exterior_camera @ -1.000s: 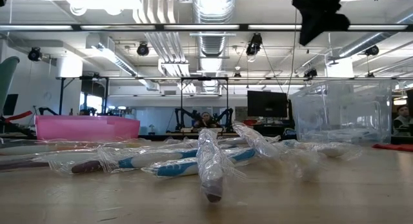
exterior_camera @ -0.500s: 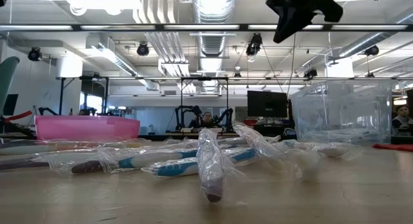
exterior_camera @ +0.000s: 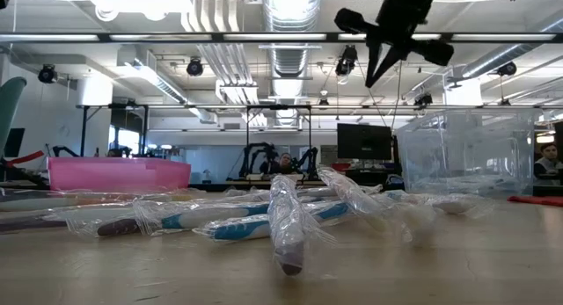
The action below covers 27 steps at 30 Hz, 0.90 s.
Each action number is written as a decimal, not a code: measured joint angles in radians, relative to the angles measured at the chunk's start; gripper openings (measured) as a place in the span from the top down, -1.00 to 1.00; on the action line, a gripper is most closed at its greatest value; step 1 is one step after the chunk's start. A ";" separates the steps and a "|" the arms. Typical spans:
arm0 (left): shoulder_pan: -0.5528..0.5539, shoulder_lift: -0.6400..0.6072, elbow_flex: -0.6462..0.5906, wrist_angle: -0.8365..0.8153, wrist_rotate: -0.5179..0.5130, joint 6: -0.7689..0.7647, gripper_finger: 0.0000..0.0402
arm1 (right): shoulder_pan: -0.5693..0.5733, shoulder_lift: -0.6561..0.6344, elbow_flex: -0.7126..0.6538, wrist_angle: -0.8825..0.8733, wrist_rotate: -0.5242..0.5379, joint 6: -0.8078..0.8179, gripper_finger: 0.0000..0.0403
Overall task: Pick & Place Toothbrushes
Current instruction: Put the orange toothbrush into the pink bin
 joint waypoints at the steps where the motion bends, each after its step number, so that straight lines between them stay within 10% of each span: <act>1: 0.000 0.000 0.000 0.000 0.000 0.000 0.24 | 0.000 0.011 0.000 -0.010 0.000 -0.014 0.96; 27: 0.000 0.000 0.000 0.000 0.000 0.000 0.24 | 0.079 0.314 -0.003 -0.171 -0.107 -0.041 0.36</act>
